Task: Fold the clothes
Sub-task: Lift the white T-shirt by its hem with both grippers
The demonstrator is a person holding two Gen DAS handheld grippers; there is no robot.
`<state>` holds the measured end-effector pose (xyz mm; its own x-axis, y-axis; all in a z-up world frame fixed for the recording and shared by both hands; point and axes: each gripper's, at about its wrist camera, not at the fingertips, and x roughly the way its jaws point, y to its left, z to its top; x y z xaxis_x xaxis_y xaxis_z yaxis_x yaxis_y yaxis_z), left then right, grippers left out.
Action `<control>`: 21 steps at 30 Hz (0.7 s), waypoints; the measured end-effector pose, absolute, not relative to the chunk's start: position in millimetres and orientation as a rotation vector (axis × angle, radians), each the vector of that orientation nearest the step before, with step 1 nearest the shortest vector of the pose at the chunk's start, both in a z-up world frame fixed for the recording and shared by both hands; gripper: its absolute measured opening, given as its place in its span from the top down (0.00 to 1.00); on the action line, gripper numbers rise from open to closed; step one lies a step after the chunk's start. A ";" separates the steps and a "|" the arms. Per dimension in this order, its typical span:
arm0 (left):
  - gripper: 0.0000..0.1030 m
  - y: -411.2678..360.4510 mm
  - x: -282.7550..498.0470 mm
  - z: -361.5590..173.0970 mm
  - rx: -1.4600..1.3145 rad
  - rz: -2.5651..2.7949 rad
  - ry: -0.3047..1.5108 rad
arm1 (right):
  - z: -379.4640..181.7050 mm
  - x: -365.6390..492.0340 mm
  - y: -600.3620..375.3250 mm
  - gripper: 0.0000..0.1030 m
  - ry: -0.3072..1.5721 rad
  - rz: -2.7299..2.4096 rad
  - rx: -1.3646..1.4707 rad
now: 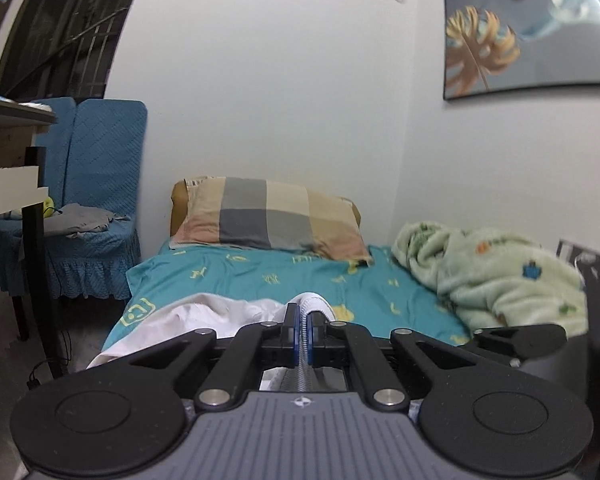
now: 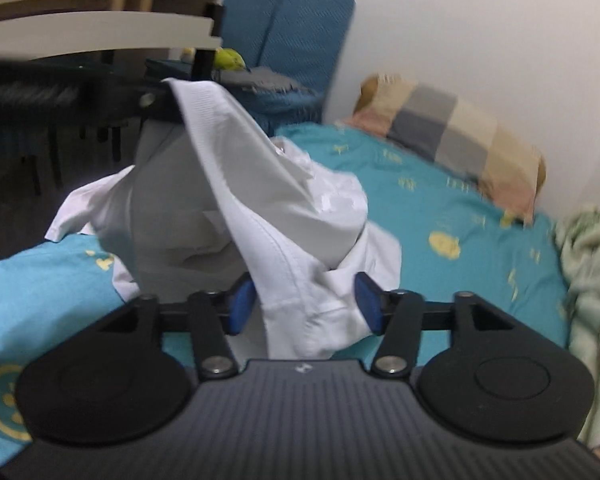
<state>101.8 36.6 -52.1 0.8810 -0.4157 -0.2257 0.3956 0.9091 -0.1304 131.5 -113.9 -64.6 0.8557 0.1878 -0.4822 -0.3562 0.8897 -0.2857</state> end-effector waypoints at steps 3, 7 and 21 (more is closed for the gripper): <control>0.96 42.8 101.3 -47.2 -0.112 -0.431 0.251 | -62.2 124.4 -108.2 0.33 0.409 0.317 -0.401; 0.96 43.3 98.5 -46.7 -0.111 -0.443 0.252 | -67.8 128.6 -99.2 0.34 0.395 0.350 -0.402; 0.76 -2.9 123.8 -124.3 0.233 -0.287 0.470 | -71.7 169.2 -176.7 0.87 0.604 0.153 0.171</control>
<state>123.8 -2.9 -124.3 0.8526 -0.2175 -0.4751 0.3237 0.9337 0.1533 169.2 -176.7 -71.7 0.8124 0.1920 -0.5505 -0.0923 0.9747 0.2038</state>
